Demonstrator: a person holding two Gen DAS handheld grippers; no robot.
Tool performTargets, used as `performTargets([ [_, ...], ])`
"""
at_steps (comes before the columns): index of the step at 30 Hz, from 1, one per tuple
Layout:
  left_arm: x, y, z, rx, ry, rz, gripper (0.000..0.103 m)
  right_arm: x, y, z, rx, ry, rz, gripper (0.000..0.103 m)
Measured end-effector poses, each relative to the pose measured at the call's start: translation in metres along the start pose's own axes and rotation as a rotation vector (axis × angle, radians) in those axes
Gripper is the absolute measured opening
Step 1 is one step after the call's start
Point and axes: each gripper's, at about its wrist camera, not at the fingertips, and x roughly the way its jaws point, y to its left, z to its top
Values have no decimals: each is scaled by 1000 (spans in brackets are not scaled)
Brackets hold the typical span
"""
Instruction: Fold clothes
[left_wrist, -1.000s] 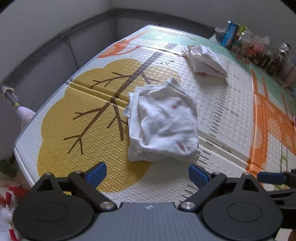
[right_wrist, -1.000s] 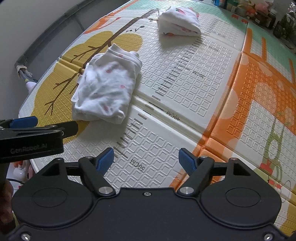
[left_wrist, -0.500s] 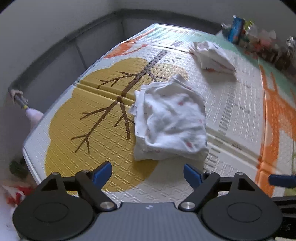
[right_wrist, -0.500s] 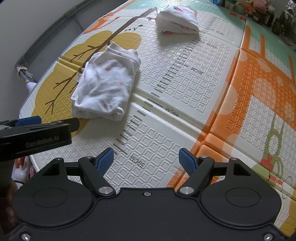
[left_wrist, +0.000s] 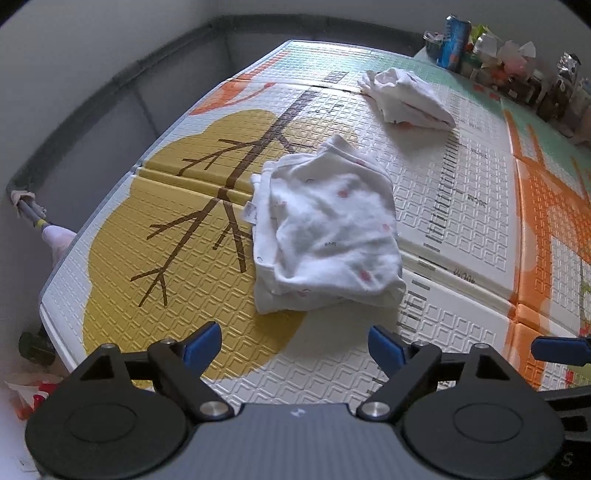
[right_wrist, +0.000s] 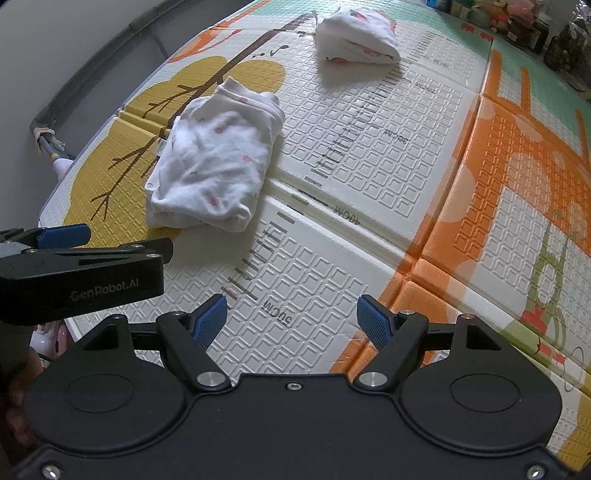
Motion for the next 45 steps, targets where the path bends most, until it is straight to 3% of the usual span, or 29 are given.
performTargets([
  [45,5,2,3,-1,50,-16,92,-2,2,0,-20,2,-13,77],
])
